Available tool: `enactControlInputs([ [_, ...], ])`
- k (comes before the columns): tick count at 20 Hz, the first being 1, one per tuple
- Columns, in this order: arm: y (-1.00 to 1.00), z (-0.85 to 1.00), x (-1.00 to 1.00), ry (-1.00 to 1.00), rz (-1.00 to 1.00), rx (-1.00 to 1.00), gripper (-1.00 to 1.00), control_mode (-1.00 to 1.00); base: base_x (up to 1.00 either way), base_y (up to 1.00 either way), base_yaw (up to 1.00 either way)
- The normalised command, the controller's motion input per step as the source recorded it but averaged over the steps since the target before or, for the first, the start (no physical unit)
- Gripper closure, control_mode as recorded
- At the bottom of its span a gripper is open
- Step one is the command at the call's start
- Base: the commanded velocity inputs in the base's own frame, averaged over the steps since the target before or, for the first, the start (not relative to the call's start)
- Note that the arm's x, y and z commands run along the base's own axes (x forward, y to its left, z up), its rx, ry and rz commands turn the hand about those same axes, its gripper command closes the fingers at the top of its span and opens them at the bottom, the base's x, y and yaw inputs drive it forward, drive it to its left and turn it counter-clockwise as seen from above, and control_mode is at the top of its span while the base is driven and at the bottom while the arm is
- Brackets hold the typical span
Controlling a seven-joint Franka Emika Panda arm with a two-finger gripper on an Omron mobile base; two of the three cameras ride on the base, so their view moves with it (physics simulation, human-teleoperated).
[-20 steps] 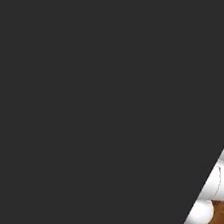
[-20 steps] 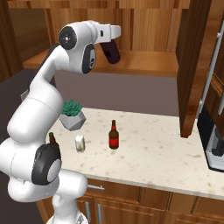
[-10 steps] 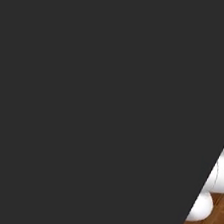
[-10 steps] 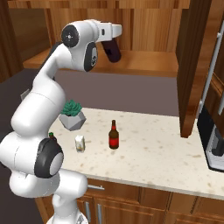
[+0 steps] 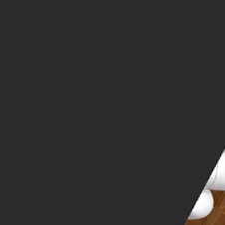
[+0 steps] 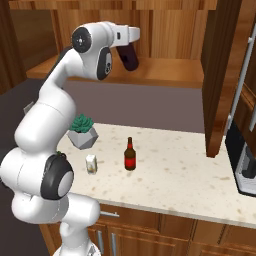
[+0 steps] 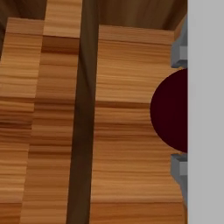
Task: Sort all alcoholic drinks to one cabinet, and non-alcoholic drinks to the other.
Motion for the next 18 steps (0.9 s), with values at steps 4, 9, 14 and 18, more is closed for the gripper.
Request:
enactControlInputs([
  [4,0.00,-0.05,0.06,0.00,0.00,0.00,-1.00,-1.00,0.00,0.00,0.00],
  [9,-0.06,-0.01,0.03,-0.02,0.00,0.00,-1.00,-1.00,0.00,0.00,0.00],
  [14,-0.04,0.00,0.11,-0.03,0.00,0.00,-1.00,-1.00,0.00,0.00,0.00],
  [18,0.00,0.00,0.17,-0.02,0.00,0.00,-1.00,-1.00,0.00,0.00,0.00],
])
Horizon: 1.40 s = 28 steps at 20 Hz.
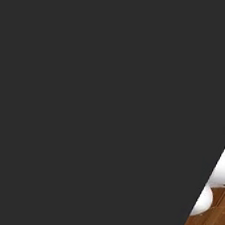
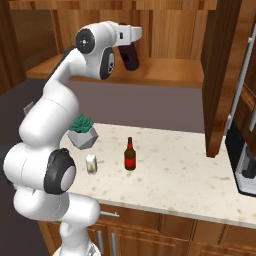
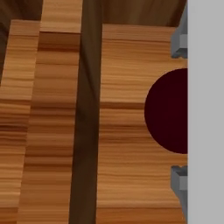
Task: Sort all alcoholic drinks to one cabinet, and non-alcoholic drinks to the other.
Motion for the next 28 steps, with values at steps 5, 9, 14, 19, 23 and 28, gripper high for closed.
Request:
enactControlInputs([
  [5,0.00,0.00,0.19,0.00,0.00,0.01,-1.00,-1.00,0.00,0.00,0.00],
  [9,0.00,0.00,0.15,0.00,0.00,0.01,-1.00,-1.00,0.00,0.00,0.00],
  [14,-0.04,0.03,0.06,0.00,-0.01,0.00,-1.00,-1.00,0.00,0.00,0.00],
  [19,-0.04,0.05,0.06,0.00,-0.01,0.00,-1.00,-1.00,0.00,0.00,0.00],
  [23,-0.01,0.05,0.11,0.00,-0.01,0.00,-1.00,-1.00,0.00,0.00,0.00],
  [28,0.00,0.00,0.18,0.00,0.00,0.00,-1.00,-1.00,0.00,0.00,0.00],
])
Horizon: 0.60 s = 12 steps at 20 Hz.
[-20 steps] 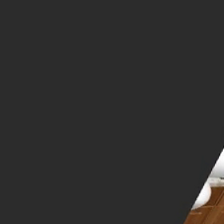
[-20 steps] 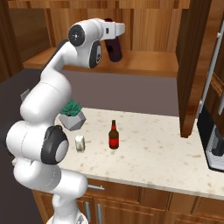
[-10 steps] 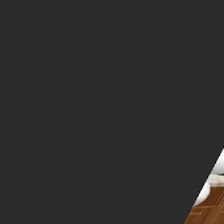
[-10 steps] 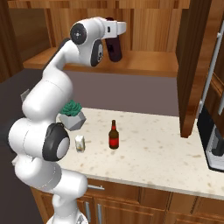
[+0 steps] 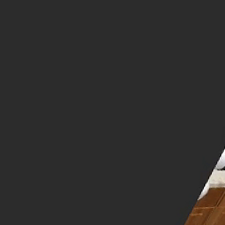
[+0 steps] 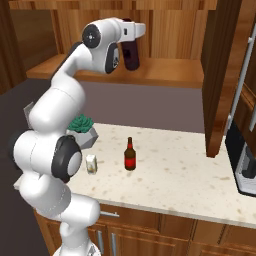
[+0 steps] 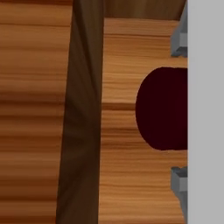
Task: Sort all alcoholic drinks to one cabinet, and non-alcoholic drinks to the other.
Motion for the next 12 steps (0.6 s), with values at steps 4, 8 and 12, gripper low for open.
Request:
enactControlInputs([
  [4,0.00,0.04,0.15,0.00,0.00,0.00,-1.00,-1.00,0.00,0.00,0.00],
  [8,0.00,0.09,0.11,0.00,0.00,0.00,-1.00,-1.00,0.00,0.00,0.00],
  [12,0.00,0.10,0.08,0.00,-0.01,0.00,-1.00,-1.00,0.00,0.00,0.00],
])
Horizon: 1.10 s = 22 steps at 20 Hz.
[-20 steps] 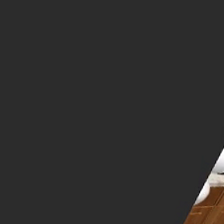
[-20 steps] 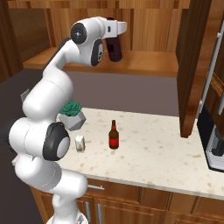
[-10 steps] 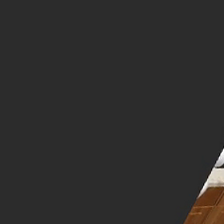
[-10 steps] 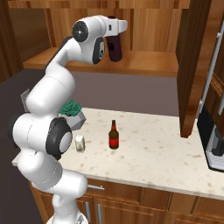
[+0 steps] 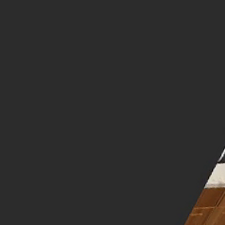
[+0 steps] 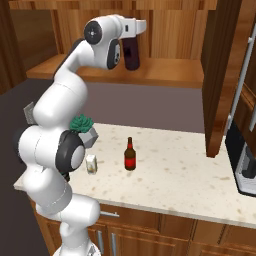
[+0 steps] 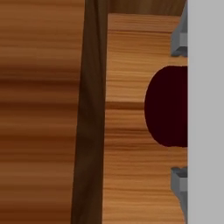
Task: Sort all alcoholic drinks to one cabinet, and non-alcoholic drinks to the other.
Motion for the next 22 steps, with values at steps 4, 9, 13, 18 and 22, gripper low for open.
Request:
enactControlInputs([
  [4,0.00,0.04,0.06,0.01,-0.01,0.00,-1.00,-1.00,0.00,0.00,0.00],
  [9,0.00,0.00,0.01,0.00,-0.02,0.00,-1.00,-1.00,0.00,0.00,0.00],
  [13,0.00,0.00,0.00,0.00,-0.02,0.00,-1.00,-1.00,0.00,0.00,0.00],
  [18,0.00,0.00,0.00,0.00,-0.01,0.00,-1.00,-1.00,0.00,0.00,0.00],
  [22,0.00,0.00,-0.01,0.00,-0.01,0.00,-1.00,-1.00,0.00,0.00,0.00],
])
